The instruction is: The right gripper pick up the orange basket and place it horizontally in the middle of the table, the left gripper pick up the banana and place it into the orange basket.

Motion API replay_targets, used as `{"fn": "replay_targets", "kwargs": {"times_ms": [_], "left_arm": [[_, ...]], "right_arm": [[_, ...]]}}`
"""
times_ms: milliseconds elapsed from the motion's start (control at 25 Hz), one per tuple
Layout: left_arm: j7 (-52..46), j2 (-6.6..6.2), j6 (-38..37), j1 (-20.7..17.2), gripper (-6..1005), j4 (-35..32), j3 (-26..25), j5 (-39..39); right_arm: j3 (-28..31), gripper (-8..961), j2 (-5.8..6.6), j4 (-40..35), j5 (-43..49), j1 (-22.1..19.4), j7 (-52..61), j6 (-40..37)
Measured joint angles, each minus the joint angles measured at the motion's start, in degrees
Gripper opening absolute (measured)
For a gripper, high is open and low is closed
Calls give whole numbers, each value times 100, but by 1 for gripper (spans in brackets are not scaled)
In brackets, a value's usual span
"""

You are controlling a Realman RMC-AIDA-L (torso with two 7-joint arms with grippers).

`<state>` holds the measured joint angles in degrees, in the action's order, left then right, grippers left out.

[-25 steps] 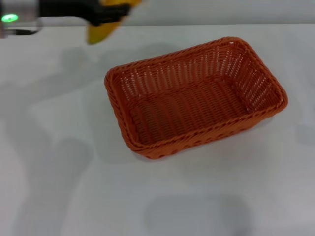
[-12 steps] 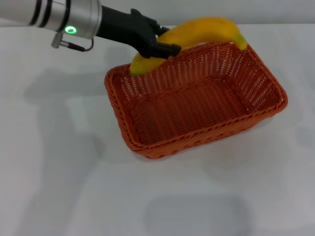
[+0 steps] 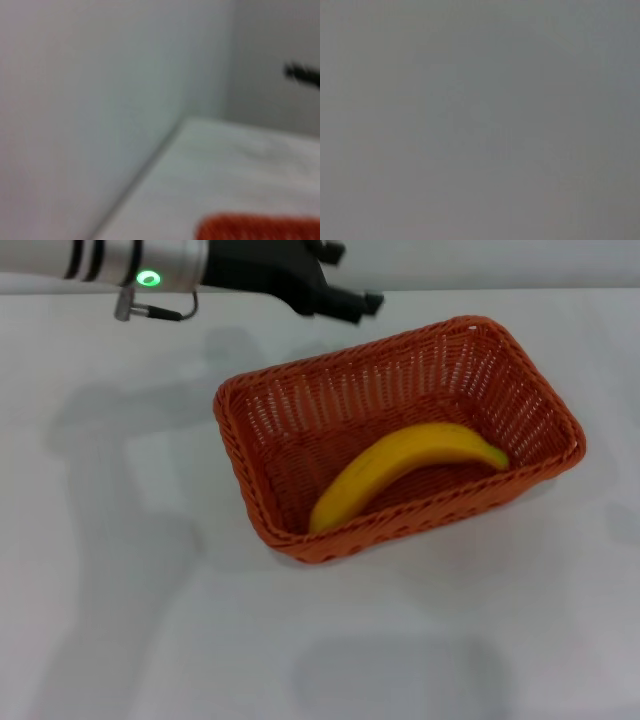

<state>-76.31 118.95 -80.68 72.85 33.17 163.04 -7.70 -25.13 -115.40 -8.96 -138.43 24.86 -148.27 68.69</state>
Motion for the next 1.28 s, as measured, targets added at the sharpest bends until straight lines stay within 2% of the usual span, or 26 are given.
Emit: {"fn": "replay_targets", "kwargs": {"times_ms": [120,320,360,600,640,720,840,1000,1120,1280], "left_arm": [[217,-14,-1,-356,870,146,-1,-1074],[677,-3,-30,-1281,886,147,-1,-3146],[804,-4,-25,-1568,886,33,-3,-3706],[1912,-19,169,-3294,886,-1366,-8,-6821],[1969,-19,194,-3391,886,-1436,-10,-7010],[2252,-17,280,-3901,886,-1871,-14,-7802],[2640,2,291,-4438,886,-2319,-18,-8574],[3436,24,298,-4859,886,-2811,-18,-9103],[4119,29,303,-4987,886,-3140,-18,-9324],[4435,42,370,-5005,886,-3344,-17,-9550]], "right_arm": [[-1,874,0,0,1,-8,0,7],[0,874,0,0,-1,-8,0,14],[-1,874,0,0,0,-8,0,16],[0,874,0,0,0,-23,0,16],[0,874,0,0,0,-24,-1,16],[0,874,0,0,1,-25,-16,33],[-23,874,0,0,26,-32,-68,120],[-86,874,0,-1,61,-31,-442,207],[-141,874,-7,49,62,12,-693,226],[-160,874,-9,95,62,32,-732,233]]}}
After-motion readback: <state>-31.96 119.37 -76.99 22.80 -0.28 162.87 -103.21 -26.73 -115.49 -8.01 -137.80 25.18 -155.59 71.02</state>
